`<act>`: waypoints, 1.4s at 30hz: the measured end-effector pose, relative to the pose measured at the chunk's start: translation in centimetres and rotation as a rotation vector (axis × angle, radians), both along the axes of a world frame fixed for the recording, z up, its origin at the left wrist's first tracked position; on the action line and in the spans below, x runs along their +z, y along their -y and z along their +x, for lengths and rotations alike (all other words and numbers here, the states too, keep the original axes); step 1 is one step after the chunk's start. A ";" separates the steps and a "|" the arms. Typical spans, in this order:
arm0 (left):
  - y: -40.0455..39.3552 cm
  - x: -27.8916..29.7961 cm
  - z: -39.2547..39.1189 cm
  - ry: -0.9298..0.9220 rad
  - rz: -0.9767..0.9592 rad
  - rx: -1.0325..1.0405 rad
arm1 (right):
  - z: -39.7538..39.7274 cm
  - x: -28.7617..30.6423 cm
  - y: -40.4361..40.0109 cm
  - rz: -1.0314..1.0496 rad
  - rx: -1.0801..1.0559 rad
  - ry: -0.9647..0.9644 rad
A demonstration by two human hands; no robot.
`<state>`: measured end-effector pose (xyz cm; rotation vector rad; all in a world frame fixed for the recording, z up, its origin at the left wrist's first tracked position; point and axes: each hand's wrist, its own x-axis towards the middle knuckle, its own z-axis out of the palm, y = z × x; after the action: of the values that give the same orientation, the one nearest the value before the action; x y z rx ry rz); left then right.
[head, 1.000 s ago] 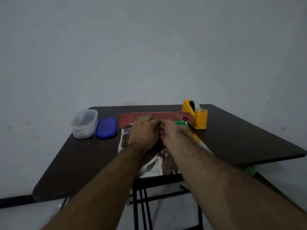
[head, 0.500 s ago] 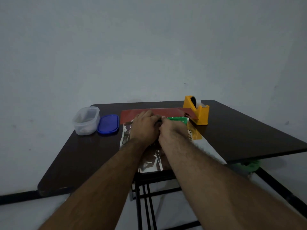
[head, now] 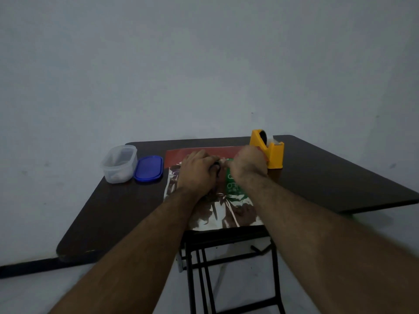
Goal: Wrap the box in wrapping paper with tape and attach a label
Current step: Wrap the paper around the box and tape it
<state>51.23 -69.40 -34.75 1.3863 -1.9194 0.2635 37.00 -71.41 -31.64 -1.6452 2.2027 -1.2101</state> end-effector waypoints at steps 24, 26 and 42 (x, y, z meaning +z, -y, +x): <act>0.5 -0.2 0.0 -0.076 -0.060 -0.014 | -4.5 -0.3 0.0 -0.290 0.478 -0.422; 0.3 -0.1 -0.1 -0.068 -0.042 -0.011 | -4.7 -0.3 -0.1 -0.294 0.497 -0.400; 0.0 0.6 0.8 -0.131 -0.053 -0.049 | -17.8 -0.3 2.5 -0.409 0.168 -0.347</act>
<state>52.00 -69.44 -34.17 1.2886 -1.8229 0.1934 19.23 -73.90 -31.98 -2.3033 2.0274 -1.4976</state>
